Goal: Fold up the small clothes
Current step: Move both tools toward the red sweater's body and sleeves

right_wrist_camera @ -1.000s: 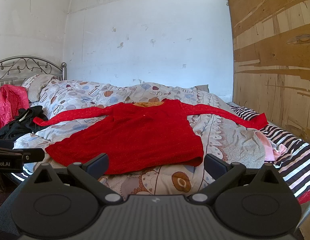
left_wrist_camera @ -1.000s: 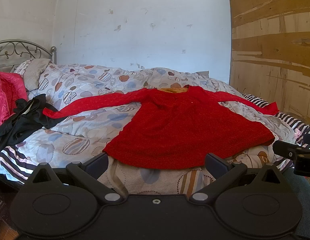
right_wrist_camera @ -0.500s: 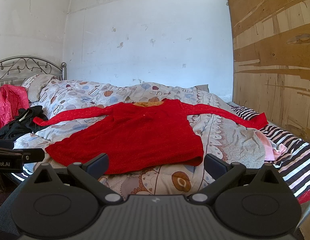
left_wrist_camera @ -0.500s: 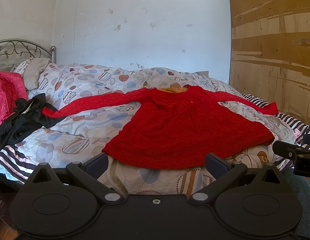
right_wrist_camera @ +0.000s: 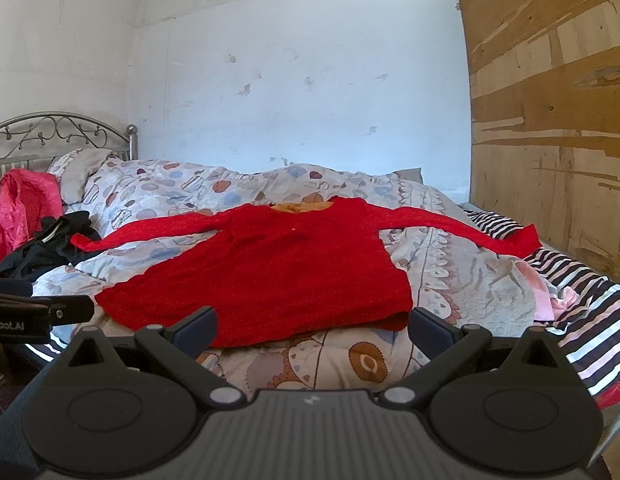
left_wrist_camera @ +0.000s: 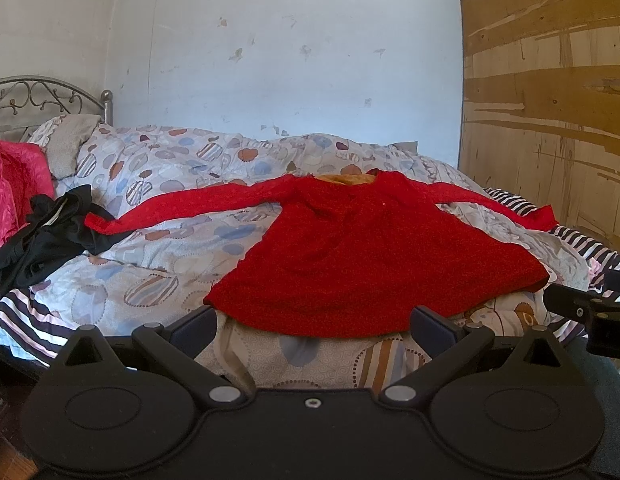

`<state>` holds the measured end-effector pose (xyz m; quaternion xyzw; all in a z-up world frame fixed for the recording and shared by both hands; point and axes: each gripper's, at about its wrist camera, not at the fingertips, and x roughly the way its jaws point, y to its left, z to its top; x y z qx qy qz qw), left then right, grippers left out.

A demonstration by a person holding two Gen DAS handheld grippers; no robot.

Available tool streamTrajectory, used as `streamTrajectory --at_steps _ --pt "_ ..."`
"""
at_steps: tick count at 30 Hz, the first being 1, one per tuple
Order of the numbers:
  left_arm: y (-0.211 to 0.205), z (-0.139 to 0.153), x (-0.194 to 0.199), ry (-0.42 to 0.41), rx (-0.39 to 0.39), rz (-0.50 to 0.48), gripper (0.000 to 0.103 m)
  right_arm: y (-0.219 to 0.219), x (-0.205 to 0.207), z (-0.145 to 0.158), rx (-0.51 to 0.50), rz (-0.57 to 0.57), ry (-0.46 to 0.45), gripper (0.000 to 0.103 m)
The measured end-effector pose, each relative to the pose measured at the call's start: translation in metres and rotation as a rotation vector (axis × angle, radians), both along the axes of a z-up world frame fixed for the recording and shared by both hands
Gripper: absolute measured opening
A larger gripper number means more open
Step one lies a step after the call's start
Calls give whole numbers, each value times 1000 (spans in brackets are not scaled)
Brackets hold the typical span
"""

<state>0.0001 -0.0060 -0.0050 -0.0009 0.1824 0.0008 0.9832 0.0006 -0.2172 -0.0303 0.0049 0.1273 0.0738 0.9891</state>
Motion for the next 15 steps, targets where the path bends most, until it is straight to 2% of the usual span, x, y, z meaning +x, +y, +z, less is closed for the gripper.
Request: streamTrajectory --at_steps 8,11,15 --pt "8 1 13 44 -25 -3 102 0 13 8 4 -1 60 103" --pt "10 6 31 79 -20 2 102 -1 30 16 7 10 102 103" --pt "12 18 62 87 9 36 102 -4 61 32 -9 -12 152 103"
